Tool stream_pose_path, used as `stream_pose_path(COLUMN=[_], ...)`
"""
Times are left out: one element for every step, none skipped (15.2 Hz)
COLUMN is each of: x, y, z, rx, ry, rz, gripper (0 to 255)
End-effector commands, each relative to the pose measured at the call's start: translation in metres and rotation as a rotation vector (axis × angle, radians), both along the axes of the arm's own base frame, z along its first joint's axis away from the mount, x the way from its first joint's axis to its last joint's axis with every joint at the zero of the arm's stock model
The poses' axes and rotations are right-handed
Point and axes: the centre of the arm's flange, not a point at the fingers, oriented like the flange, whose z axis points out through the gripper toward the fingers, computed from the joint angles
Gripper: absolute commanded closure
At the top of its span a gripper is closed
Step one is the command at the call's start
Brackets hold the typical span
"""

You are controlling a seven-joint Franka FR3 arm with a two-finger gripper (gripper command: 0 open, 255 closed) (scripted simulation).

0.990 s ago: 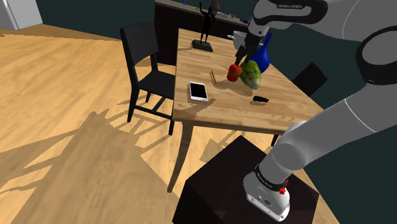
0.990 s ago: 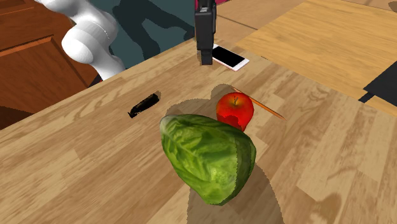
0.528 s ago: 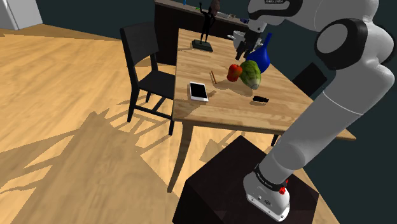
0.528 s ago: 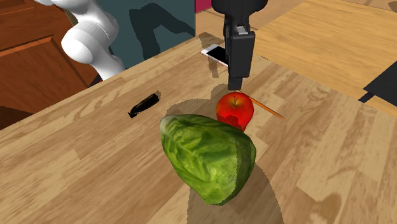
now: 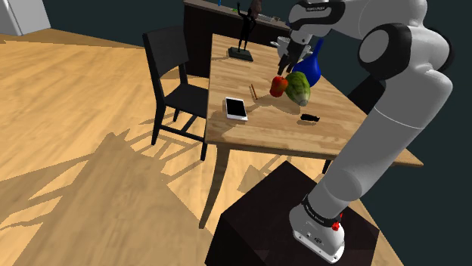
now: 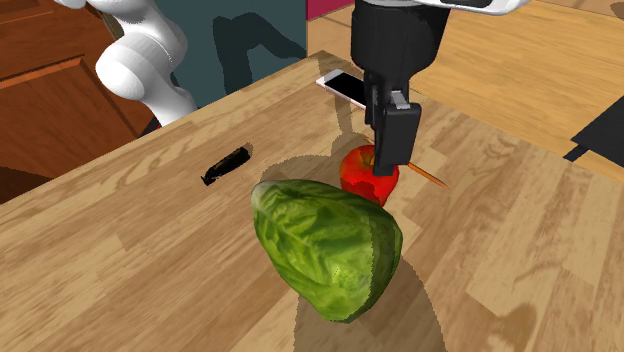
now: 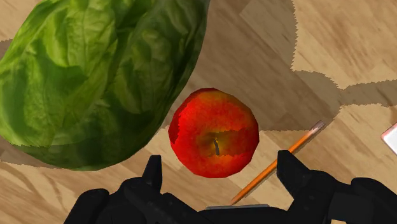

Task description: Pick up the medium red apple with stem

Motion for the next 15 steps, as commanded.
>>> stream_pose_path(x=[0.000, 0.000, 0.000, 0.000, 0.000, 0.000, 0.000, 0.000, 0.000, 0.000, 0.000, 0.000, 0.000, 0.000, 0.000], y=[0.000, 0.000, 0.000, 0.000, 0.000, 0.001, 0.000, 0.000, 0.000, 0.000, 0.000, 0.000, 0.000, 0.000, 0.000], z=[-0.009, -0.009, -0.009, -0.009, -0.009, -0.009, -0.009, -0.009, -0.009, -0.009, -0.009, -0.009, -0.009, -0.003, 0.002], rx=[0.000, 0.000, 0.000, 0.000, 0.000, 0.000, 0.000, 0.000, 0.000, 0.000, 0.000, 0.000, 0.000, 0.000, 0.000], ry=[0.000, 0.000, 0.000, 0.000, 0.000, 0.000, 0.000, 0.000, 0.000, 0.000, 0.000, 0.000, 0.000, 0.000, 0.000], rz=[0.000, 0.000, 0.000, 0.000, 0.000, 0.000, 0.000, 0.000, 0.000, 0.000, 0.000, 0.000, 0.000, 0.000, 0.000], gripper=[0, 0, 0, 255, 255, 255, 255, 255, 255, 255, 255, 255, 255, 255, 255])
